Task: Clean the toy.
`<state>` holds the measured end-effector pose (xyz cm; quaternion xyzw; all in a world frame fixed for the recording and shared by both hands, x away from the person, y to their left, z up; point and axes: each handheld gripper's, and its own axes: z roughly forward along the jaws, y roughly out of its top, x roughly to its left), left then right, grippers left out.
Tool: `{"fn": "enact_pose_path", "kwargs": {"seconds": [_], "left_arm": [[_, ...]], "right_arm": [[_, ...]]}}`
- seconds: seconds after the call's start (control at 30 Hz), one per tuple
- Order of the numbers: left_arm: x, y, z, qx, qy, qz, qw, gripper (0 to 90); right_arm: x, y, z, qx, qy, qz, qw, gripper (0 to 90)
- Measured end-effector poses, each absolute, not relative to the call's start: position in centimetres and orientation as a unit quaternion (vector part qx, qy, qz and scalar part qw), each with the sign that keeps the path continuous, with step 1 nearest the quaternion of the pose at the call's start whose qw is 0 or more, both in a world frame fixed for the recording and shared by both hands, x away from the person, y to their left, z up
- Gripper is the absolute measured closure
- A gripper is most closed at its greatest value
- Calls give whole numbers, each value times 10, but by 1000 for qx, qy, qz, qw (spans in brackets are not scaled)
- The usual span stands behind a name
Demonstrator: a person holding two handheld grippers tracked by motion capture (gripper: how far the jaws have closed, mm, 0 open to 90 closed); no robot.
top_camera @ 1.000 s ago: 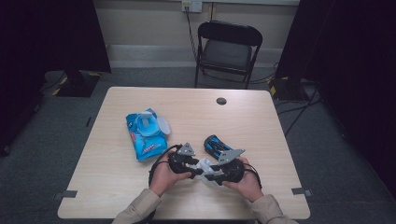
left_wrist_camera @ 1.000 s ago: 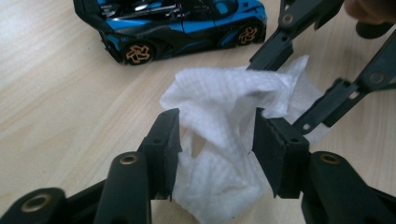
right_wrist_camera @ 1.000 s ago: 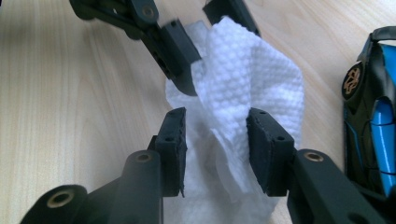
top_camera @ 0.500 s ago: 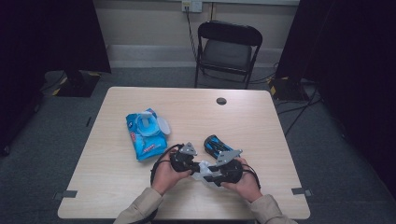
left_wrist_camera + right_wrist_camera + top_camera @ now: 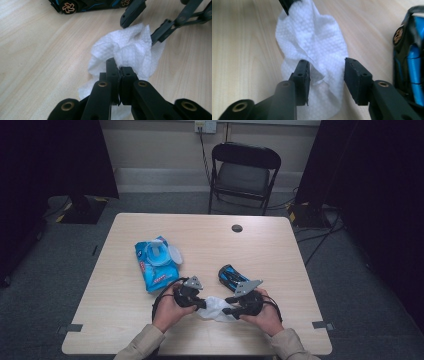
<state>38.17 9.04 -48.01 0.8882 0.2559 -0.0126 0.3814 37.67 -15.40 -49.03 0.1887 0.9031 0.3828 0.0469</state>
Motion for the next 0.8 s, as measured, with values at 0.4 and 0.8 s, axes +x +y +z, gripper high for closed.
{"fn": "enact_pose_path", "kwargs": {"seconds": [0.4,0.8], "left_arm": [[378,87,-486,896,229,-45,376,867],[379,73,-492,894,221,-45,387,567]], "right_arm": [[381,-147,-494,197,904,373,72,856],[392,-138,-498,215,892,393,59,868]]}}
